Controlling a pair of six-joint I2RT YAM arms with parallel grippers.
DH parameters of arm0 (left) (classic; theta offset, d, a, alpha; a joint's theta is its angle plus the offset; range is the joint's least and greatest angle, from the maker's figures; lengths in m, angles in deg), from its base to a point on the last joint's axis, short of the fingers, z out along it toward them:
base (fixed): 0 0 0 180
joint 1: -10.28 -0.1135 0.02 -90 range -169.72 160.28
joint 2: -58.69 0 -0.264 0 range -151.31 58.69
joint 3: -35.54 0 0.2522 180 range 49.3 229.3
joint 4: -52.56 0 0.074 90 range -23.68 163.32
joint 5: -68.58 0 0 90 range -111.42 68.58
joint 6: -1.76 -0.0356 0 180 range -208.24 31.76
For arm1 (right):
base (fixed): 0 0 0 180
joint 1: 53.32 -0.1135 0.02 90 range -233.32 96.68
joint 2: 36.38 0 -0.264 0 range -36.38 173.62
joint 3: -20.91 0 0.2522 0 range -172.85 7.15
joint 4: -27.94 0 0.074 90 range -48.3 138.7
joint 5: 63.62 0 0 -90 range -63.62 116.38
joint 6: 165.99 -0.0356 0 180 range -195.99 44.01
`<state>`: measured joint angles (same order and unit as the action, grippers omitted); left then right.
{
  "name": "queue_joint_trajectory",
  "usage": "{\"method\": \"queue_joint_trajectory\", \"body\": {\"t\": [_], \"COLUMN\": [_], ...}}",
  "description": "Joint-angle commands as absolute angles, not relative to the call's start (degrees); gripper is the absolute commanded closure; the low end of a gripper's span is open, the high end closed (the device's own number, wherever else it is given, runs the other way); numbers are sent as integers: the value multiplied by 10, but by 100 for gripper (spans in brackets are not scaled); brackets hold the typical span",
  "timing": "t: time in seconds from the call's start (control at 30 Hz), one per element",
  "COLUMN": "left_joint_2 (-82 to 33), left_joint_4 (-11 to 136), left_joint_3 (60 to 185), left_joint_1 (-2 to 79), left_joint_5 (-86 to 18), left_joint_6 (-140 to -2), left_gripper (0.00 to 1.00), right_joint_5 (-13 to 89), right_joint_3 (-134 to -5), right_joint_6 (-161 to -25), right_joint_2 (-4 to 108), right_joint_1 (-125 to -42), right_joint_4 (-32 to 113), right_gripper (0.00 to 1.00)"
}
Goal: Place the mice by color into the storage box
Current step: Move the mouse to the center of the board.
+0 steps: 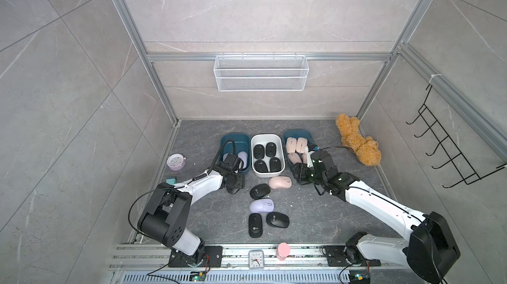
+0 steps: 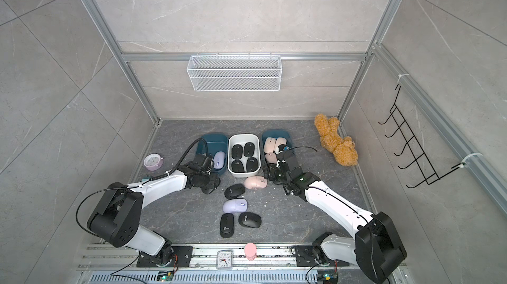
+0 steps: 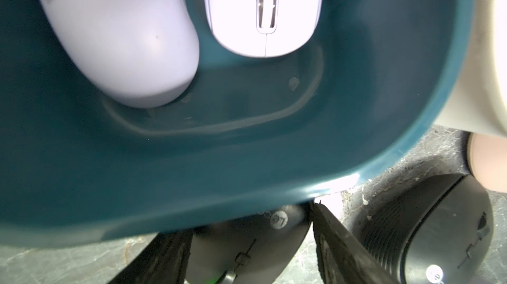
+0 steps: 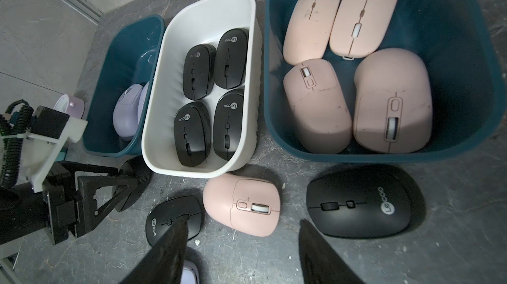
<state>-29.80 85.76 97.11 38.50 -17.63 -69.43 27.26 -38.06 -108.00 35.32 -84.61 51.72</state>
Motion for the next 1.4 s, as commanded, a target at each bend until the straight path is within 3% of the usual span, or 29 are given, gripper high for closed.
{"method": "queue_joint_trajectory", "body": {"t": [0.0, 0.67, 1.37], "left_joint_2": [-305, -341, -315], "left_joint_4": [867, 945, 995], "left_joint_3": [976, 1020, 1022], "left_joint_1": [395, 462, 490], "left_joint_5": [-181, -111, -155], "left_joint_6": [-702, -699, -653], "left_gripper": [31, 30, 26], "right_joint_5": [268, 266, 271], "right_joint_3": [-395, -388, -389], "right_joint_6": [-1089, -1098, -1105], "right_joint_2": [361, 352, 359], "right_joint_1": [-851, -853, -855], "right_joint_4": [513, 514, 507], "right_gripper": [35, 35, 35]}}
